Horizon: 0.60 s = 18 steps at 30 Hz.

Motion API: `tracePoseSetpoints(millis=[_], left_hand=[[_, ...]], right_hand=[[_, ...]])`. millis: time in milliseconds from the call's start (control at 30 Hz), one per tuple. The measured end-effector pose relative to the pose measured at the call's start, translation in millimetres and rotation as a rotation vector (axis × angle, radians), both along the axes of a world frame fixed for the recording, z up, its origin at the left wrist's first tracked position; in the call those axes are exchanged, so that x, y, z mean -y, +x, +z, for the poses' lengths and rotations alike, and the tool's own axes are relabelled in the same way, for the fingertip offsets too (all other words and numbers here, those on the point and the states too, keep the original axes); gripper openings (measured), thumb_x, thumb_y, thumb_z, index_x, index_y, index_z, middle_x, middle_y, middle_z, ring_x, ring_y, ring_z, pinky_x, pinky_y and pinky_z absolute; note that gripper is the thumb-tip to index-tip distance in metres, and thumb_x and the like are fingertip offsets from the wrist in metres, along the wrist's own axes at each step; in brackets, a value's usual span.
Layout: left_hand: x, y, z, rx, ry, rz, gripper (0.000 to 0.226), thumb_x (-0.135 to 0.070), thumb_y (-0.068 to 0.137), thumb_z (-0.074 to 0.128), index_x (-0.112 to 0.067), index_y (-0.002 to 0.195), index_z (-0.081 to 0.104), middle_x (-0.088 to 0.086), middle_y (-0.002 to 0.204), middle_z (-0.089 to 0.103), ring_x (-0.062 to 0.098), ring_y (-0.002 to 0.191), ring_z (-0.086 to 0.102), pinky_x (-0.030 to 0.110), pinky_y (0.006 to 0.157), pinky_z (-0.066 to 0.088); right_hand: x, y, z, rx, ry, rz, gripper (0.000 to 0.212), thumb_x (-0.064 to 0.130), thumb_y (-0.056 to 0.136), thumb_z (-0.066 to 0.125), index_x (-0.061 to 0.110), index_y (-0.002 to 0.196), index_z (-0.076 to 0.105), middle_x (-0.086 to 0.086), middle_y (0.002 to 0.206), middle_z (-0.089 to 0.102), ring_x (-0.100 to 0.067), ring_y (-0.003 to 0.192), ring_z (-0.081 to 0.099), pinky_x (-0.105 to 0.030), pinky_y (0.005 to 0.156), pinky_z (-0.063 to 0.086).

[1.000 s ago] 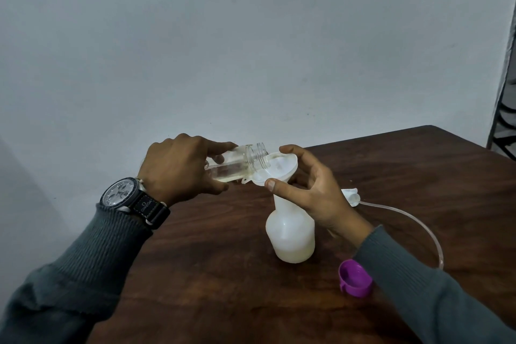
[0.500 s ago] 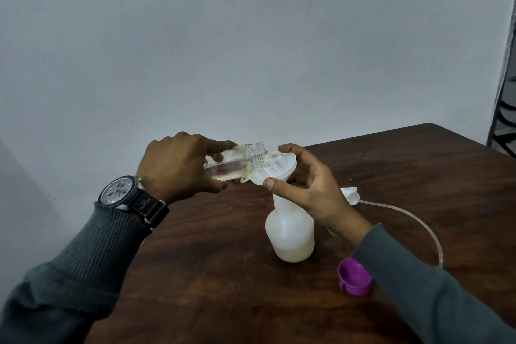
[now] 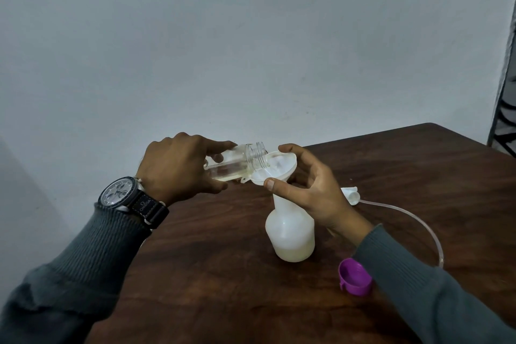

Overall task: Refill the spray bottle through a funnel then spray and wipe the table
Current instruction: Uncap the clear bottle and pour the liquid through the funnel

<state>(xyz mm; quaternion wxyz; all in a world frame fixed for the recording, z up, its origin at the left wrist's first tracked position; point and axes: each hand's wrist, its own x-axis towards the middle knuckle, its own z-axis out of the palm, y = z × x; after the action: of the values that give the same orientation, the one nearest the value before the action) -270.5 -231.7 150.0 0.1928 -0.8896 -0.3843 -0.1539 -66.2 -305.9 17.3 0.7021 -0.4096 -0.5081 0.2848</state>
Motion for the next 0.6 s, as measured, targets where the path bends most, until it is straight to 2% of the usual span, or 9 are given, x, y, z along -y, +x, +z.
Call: tracePoseSetpoints(millis=[67,167,233,367,433,533,600], left_hand=[[0.2,0.0,-0.1,-0.002,0.003,-0.002,0.068,-0.058,0.072,0.077,-0.060,0.134,0.051,-0.032,0.076,0.048,0.010,0.096,0.067,0.026,0.062,0.040],[0.0,-0.5,-0.3,0.001,0.002,-0.006,0.068,-0.059,0.072,0.077,-0.060,0.134,0.051,-0.031,0.086,0.060,0.010,0.097,0.067,0.026,0.061,0.038],[0.1,-0.7,-0.4,0.001,0.000,-0.004,0.067,-0.059,0.072,0.077,-0.060,0.134,0.052,-0.030,0.083,0.056,0.009,0.097,0.067,0.025,0.061,0.038],[0.5,-0.6,-0.2,-0.004,-0.009,0.002,0.068,-0.058,0.072,0.077,-0.060,0.134,0.052,-0.031,0.076,0.047,0.010,0.095,0.067,0.026,0.062,0.041],[0.2,-0.7,0.0,-0.007,-0.013,0.004,0.068,-0.058,0.071,0.077,-0.061,0.134,0.052,-0.032,0.076,0.047,0.011,0.095,0.067,0.026,0.063,0.043],[-0.1,-1.2,-0.3,-0.006,-0.016,0.005,0.068,-0.059,0.071,0.077,-0.061,0.134,0.051,-0.032,0.080,0.051,0.009,0.096,0.067,0.026,0.064,0.044],[0.0,-1.5,-0.2,0.000,-0.014,0.008,0.068,-0.059,0.071,0.077,-0.061,0.134,0.051,-0.031,0.085,0.056,0.008,0.096,0.067,0.025,0.063,0.041]], right_hand=[[0.7,-0.2,0.4,0.000,-0.001,0.000,0.061,0.022,0.073,0.091,0.031,0.126,0.062,0.001,0.118,0.074,-0.019,0.097,0.071,-0.038,0.089,0.059],[1.5,0.2,0.9,-0.001,0.000,0.003,0.062,0.025,0.072,0.091,0.032,0.126,0.062,0.002,0.119,0.074,-0.027,0.101,0.072,-0.041,0.091,0.059],[1.7,0.4,0.9,-0.002,0.001,0.005,0.062,0.025,0.071,0.091,0.032,0.126,0.062,0.000,0.119,0.073,-0.032,0.104,0.071,-0.043,0.092,0.058],[2.4,-0.5,1.7,-0.003,0.003,0.008,0.062,0.022,0.072,0.090,0.030,0.126,0.062,-0.001,0.119,0.074,-0.022,0.098,0.071,-0.044,0.092,0.058],[2.8,-0.4,1.6,-0.002,0.005,0.008,0.061,0.020,0.073,0.090,0.029,0.127,0.062,-0.001,0.118,0.074,-0.023,0.099,0.071,-0.044,0.092,0.058],[2.7,-0.1,1.3,-0.002,0.011,0.011,0.061,0.020,0.073,0.090,0.029,0.126,0.062,-0.001,0.118,0.074,-0.027,0.099,0.072,-0.041,0.091,0.059],[2.3,0.0,1.2,-0.005,0.016,0.015,0.060,0.017,0.075,0.090,0.029,0.126,0.062,-0.001,0.115,0.074,-0.020,0.095,0.071,-0.037,0.088,0.059]])
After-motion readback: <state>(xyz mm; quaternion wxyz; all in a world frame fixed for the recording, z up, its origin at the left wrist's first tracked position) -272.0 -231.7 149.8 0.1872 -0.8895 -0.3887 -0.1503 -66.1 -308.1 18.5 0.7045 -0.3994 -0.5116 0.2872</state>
